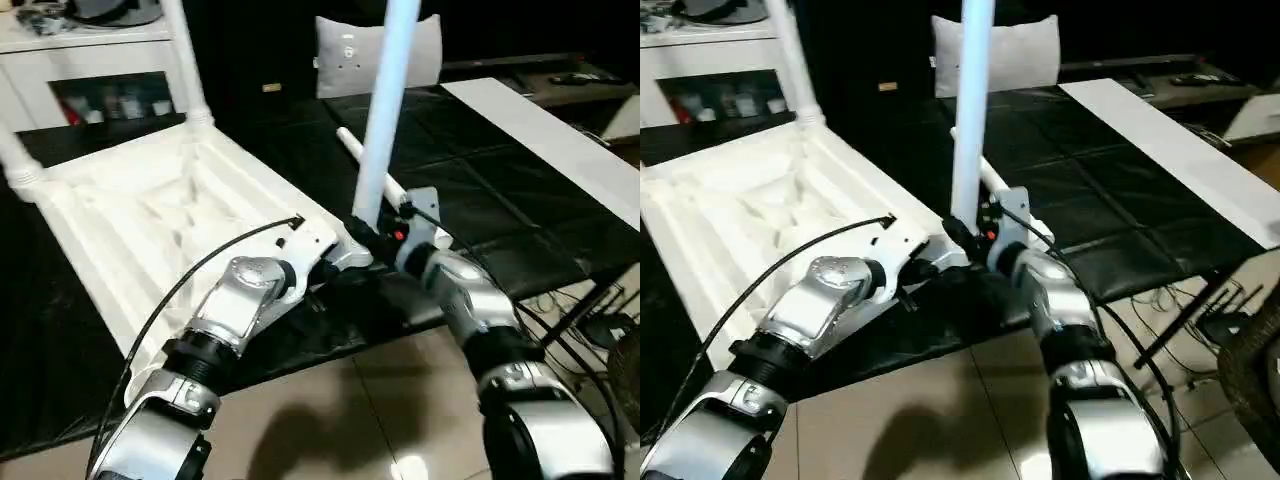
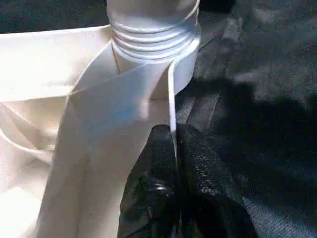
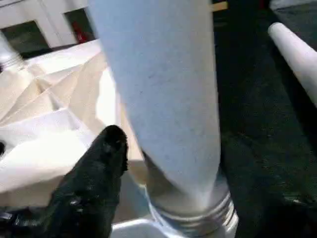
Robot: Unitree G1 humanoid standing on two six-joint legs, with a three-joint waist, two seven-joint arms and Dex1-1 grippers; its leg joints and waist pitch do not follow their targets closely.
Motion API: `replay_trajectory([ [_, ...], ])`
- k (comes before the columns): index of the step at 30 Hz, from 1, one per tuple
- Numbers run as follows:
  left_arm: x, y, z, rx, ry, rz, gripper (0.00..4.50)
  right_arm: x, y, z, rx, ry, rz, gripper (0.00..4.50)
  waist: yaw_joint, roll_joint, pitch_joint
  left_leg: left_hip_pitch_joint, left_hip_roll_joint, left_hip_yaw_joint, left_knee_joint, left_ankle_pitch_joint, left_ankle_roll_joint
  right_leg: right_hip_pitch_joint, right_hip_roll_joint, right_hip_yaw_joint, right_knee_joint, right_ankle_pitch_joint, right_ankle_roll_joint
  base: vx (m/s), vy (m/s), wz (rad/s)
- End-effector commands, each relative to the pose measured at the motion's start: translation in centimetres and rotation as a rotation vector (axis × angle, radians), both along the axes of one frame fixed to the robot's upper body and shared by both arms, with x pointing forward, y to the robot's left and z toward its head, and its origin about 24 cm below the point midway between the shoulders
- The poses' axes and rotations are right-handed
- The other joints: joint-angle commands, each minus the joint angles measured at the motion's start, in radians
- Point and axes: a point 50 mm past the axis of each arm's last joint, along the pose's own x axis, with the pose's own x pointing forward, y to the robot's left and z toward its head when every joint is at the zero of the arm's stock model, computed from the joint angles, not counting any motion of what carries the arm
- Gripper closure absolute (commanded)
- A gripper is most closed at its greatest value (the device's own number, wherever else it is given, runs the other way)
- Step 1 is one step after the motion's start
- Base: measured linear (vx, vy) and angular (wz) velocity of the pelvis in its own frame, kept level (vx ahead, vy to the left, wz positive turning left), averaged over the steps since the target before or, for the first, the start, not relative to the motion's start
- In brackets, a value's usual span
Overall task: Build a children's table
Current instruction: Rotate leg to tighten
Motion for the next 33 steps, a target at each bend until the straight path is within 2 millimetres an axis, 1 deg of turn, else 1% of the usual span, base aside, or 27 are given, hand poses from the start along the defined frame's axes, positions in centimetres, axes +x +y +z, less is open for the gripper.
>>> replay_trajectory([
  [1, 0.6, 0.2, 0.4, 0.056, -0.068, -0.005, 4.50, -0.7, -0.2, -0.4, -0.006, 0.021, 0.032, 1.08, 0.009, -0.001, -0.058, -0.004, 0.016, 0.000, -0.055, -0.155, 0.077, 0.066, -0.065, 0.052, -0.087, -0.242, -0.158, 0.000, 0.000, 0.00],
  [2, 0.8, 0.3, 0.5, 0.075, -0.085, -0.006, 4.50, -0.8, -0.5, -0.2, -0.002, 0.015, 0.027, 0.83, 0.013, -0.001, -0.058, -0.001, 0.017, 0.000, -0.056, -0.160, 0.073, 0.065, -0.066, 0.052, -0.088, -0.254, -0.150, 0.000, 0.000, 0.00],
  [4, 1.8, 0.5, 0.8, 0.056, -0.109, 0.041, 4.50, -1.2, -1.7, 0.2, -0.032, -0.031, 0.000, 0.71, 0.018, -0.001, -0.056, -0.003, 0.012, 0.001, -0.057, -0.169, 0.062, 0.063, -0.062, 0.051, -0.097, -0.296, -0.113, 0.000, 0.000, 0.00],
  [5, 1.8, 0.5, 0.8, 0.056, -0.109, 0.041, 4.50, -1.2, -1.7, 0.2, -0.032, -0.031, 0.000, 0.63, 0.020, -0.002, -0.058, 0.000, 0.012, 0.001, -0.057, -0.170, 0.059, 0.062, -0.063, 0.052, -0.096, -0.298, -0.106, 0.000, 0.000, 0.00],
  [6, 2.0, 0.4, 1.1, 0.017, -0.102, 0.037, 4.50, -1.3, -1.9, 0.3, -0.029, -0.048, -0.009, 0.52, 0.018, -0.005, -0.059, -0.009, 0.011, -0.002, -0.057, -0.160, 0.056, 0.068, -0.065, 0.051, -0.093, -0.291, -0.106, 0.000, 0.000, 0.00],
  [7, 2.2, 0.3, 1.4, 0.000, -0.119, 0.031, 4.07, -1.3, -2.0, 0.5, -0.020, -0.064, -0.023, 0.37, 0.019, 0.001, -0.059, -0.006, 0.012, -0.002, -0.057, -0.159, 0.053, 0.065, -0.065, 0.051, -0.095, -0.285, -0.107, 0.000, 0.000, 0.00],
  [9, 2.8, 0.1, 2.3, -0.015, -0.154, 0.030, 3.93, -1.3, -2.2, 1.1, -0.011, -0.106, -0.043, 0.25, 0.018, 0.005, -0.061, -0.005, 0.011, -0.001, -0.055, -0.162, 0.052, 0.063, -0.064, 0.052, -0.092, -0.258, -0.119, 0.000, 0.000, 0.00],
  [10, 2.8, 0.1, 2.3, -0.016, -0.155, 0.030, 3.84, -1.3, -2.2, 1.1, -0.011, -0.107, -0.042, 0.15, 0.019, 0.003, -0.064, -0.008, 0.012, -0.003, -0.054, -0.141, 0.058, 0.068, -0.065, 0.053, -0.084, -0.213, -0.133, 0.000, 0.000, 0.00],
  [11, 3.1, -0.1, 2.9, -0.037, -0.188, 0.042, 3.84, -1.4, -2.0, 1.5, 0.005, -0.124, -0.032, 0.15, 0.020, 0.009, -0.064, -0.009, 0.013, -0.002, -0.051, -0.127, 0.066, 0.067, -0.065, 0.053, -0.081, -0.174, -0.151, 0.000, 0.000, 0.00],
  [12, 3.2, -0.1, 3.1, -0.046, -0.209, 0.053, 3.71, -1.4, -1.9, 1.6, 0.001, -0.129, -0.030, 0.06, 0.020, 0.009, -0.067, -0.007, 0.013, -0.001, -0.049, -0.119, 0.070, 0.068, -0.065, 0.053, -0.078, -0.151, -0.159, 0.000, 0.000, 0.00],
  [13, 3.2, -0.1, 3.1, -0.046, -0.209, 0.053, 3.60, -1.4, -1.9, 1.6, 0.001, -0.129, -0.030, 0.01, 0.021, 0.007, -0.071, -0.010, 0.014, -0.002, -0.047, -0.090, 0.079, 0.070, -0.064, 0.054, -0.068, -0.090, -0.178, 0.000, 0.000, 0.00],
  [14, 3.3, -0.1, 3.3, -0.062, -0.226, 0.062, 3.51, -1.4, -1.9, 1.7, -0.009, -0.133, -0.036, 0.00, 0.022, 0.009, -0.071, -0.011, 0.015, -0.003, -0.046, -0.079, 0.082, 0.069, -0.063, 0.054, -0.064, -0.060, -0.188, 0.000, 0.000, 0.00],
  [15, 3.5, 0.1, 3.7, -0.095, -0.243, 0.096, 3.45, -1.5, -1.8, 1.9, -0.017, -0.139, -0.033, 0.00, 0.021, 0.007, -0.072, -0.013, 0.014, -0.003, -0.044, -0.061, 0.091, 0.071, -0.062, 0.053, -0.059, -0.013, -0.201, 0.000, 0.000, 0.00],
  [16, 3.6, 0.3, 4.0, -0.128, -0.257, 0.125, 3.38, -1.6, -1.7, 2.0, -0.019, -0.133, -0.028, 0.00, 0.019, 0.003, -0.069, -0.014, 0.014, -0.003, -0.044, -0.063, 0.097, 0.072, -0.061, 0.052, -0.058, 0.000, -0.210, 0.000, 0.000, 0.00],
  [17, 3.7, 0.8, 4.5, -0.179, -0.273, 0.162, 3.38, -1.9, -1.4, 2.0, -0.028, -0.121, 0.010, 0.00, 0.022, -0.001, -0.068, -0.014, 0.013, -0.001, -0.044, -0.074, 0.101, 0.074, -0.063, 0.051, -0.063, -0.026, -0.208, 0.000, 0.000, 0.00],
  [18, 3.7, 1.0, 4.7, -0.195, -0.278, 0.169, 3.38, -2.1, -1.2, 2.0, -0.036, -0.116, 0.034, 0.00, 0.022, 0.001, -0.068, -0.013, 0.015, -0.002, -0.045, -0.075, 0.102, 0.074, -0.065, 0.051, -0.060, -0.033, -0.210, 0.000, 0.000, 0.00],
  [19, 3.6, 1.2, 4.9, -0.218, -0.280, 0.176, 3.38, -2.3, -1.1, 2.0, -0.046, -0.120, 0.053, 0.00, 0.021, -0.002, -0.067, -0.013, 0.016, 0.000, -0.044, -0.080, 0.107, 0.072, -0.065, 0.052, -0.064, -0.052, -0.207, 0.000, 0.000, 0.00],
  [21, 3.1, 1.7, 5.3, -0.262, -0.284, 0.189, 3.38, -2.7, -0.8, 2.0, -0.061, -0.132, 0.074, 0.00, 0.022, 0.000, -0.065, -0.014, 0.018, 0.000, -0.046, -0.089, 0.105, 0.069, -0.067, 0.052, -0.067, -0.086, -0.205, 0.000, 0.000, 0.00],
  [23, 2.3, 2.7, 5.8, -0.288, -0.322, 0.199, 3.38, -3.0, -0.5, 2.0, -0.060, -0.126, 0.074, 0.00, 0.022, -0.006, -0.061, -0.015, 0.023, 0.000, -0.049, -0.108, 0.095, 0.068, -0.071, 0.053, -0.070, -0.134, -0.197, 0.000, 0.000, 0.00],
  [25, 2.0, 3.0, 5.9, -0.295, -0.339, 0.204, 3.38, -3.2, -0.4, 2.0, -0.062, -0.121, 0.073, 0.00, 0.019, 0.000, -0.061, -0.013, 0.022, 0.000, -0.050, -0.113, 0.083, 0.063, -0.067, 0.054, -0.073, -0.167, -0.174, 0.000, 0.000, 0.00],
  [26, 0.9, 4.0, 5.9, -0.323, -0.332, 0.242, 3.38, -3.7, -0.2, 2.0, -0.075, -0.122, 0.059, 0.00, 0.018, -0.005, -0.059, -0.011, 0.021, 0.003, -0.050, -0.122, 0.080, 0.059, -0.065, 0.054, -0.077, -0.184, -0.165, 0.000, 0.000, 0.00],
  [27, 0.3, 4.6, 5.9, -0.328, -0.334, 0.278, 3.38, -4.0, -0.1, 2.0, -0.077, -0.125, 0.058, 0.00, 0.020, -0.002, -0.058, -0.015, 0.028, -0.001, -0.054, -0.115, 0.069, 0.063, -0.071, 0.056, -0.071, -0.180, -0.166, 0.000, 0.000, 0.00],
  [28, -0.3, 5.2, 5.8, -0.335, -0.337, 0.308, 3.38, -4.3, 0.0, 2.0, -0.081, -0.126, 0.058, 0.00, 0.016, -0.008, -0.057, -0.014, 0.028, 0.001, -0.054, -0.119, 0.066, 0.059, -0.066, 0.056, -0.072, -0.182, -0.162, 0.000, 0.000, 0.00],
  [29, -0.9, 5.7, 5.8, -0.329, -0.355, 0.316, 3.38, -4.6, 0.0, 1.9, -0.091, -0.125, 0.055, 0.00, 0.017, -0.008, -0.057, -0.013, 0.028, 0.001, -0.054, -0.121, 0.064, 0.060, -0.067, 0.056, -0.072, -0.190, -0.157, 0.000, 0.000, 0.00],
  [30, -1.6, 6.0, 5.7, -0.319, -0.373, 0.315, 3.38, -4.9, -0.1, 1.8, -0.105, -0.129, 0.048, 0.00, 0.016, -0.012, -0.055, -0.015, 0.026, 0.002, -0.055, -0.125, 0.064, 0.058, -0.065, 0.056, -0.077, -0.209, -0.144, 0.000, 0.000, 0.00],
  [31, -2.1, 6.2, 5.6, -0.311, -0.383, 0.310, 3.38, -5.1, -0.2, 1.8, -0.117, -0.129, 0.041, 0.00, 0.017, -0.007, -0.053, -0.014, 0.025, 0.001, -0.057, -0.138, 0.058, 0.055, -0.063, 0.056, -0.080, -0.243, -0.127, 0.000, 0.000, 0.00],
  [33, -3.4, 6.6, 5.1, -0.299, -0.386, 0.335, 3.38, -5.7, -0.5, 1.5, -0.128, -0.128, 0.013, 0.00, 0.016, -0.007, -0.050, -0.013, 0.030, 0.000, -0.061, -0.164, 0.043, 0.053, -0.065, 0.057, -0.082, -0.275, -0.113, 0.000, 0.000, 0.00],
])
